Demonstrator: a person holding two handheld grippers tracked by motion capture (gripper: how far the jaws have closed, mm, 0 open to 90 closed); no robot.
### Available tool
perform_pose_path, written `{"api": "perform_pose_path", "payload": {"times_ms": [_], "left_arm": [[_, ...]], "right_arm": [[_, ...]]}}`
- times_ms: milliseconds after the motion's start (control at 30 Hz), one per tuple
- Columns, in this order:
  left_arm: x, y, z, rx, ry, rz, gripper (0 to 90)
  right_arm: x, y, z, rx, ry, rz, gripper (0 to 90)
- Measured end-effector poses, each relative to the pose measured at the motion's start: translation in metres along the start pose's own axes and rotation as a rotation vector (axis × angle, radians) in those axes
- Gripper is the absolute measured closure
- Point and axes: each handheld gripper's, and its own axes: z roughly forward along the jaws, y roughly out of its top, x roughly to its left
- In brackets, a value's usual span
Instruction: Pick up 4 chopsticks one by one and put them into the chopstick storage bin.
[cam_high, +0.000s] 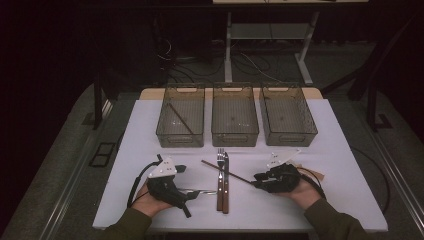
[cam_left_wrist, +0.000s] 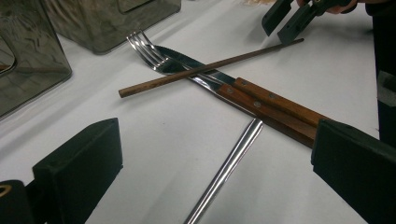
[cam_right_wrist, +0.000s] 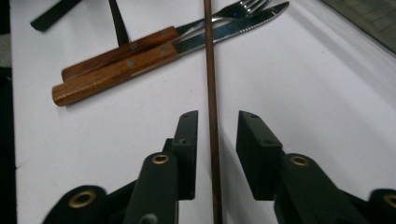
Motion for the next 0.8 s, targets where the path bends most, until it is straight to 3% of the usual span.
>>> {"api": "perform_pose_path", "payload": {"times_ms": [433,800], "left_arm": [[0.0000,-0.0001,0.0007,0.007,-0.005,0.003,0.8],[-0.0001,-0.0002,0.0015,0.009,-0.008,0.004,1.0]], "right_arm": [[0.0030,-0.0018,0.0095,0.056,-0.012,-0.028,82.0],[0.0076,-0.0022,0.0106,0.057,-0.037,-0.069,84.7]]}}
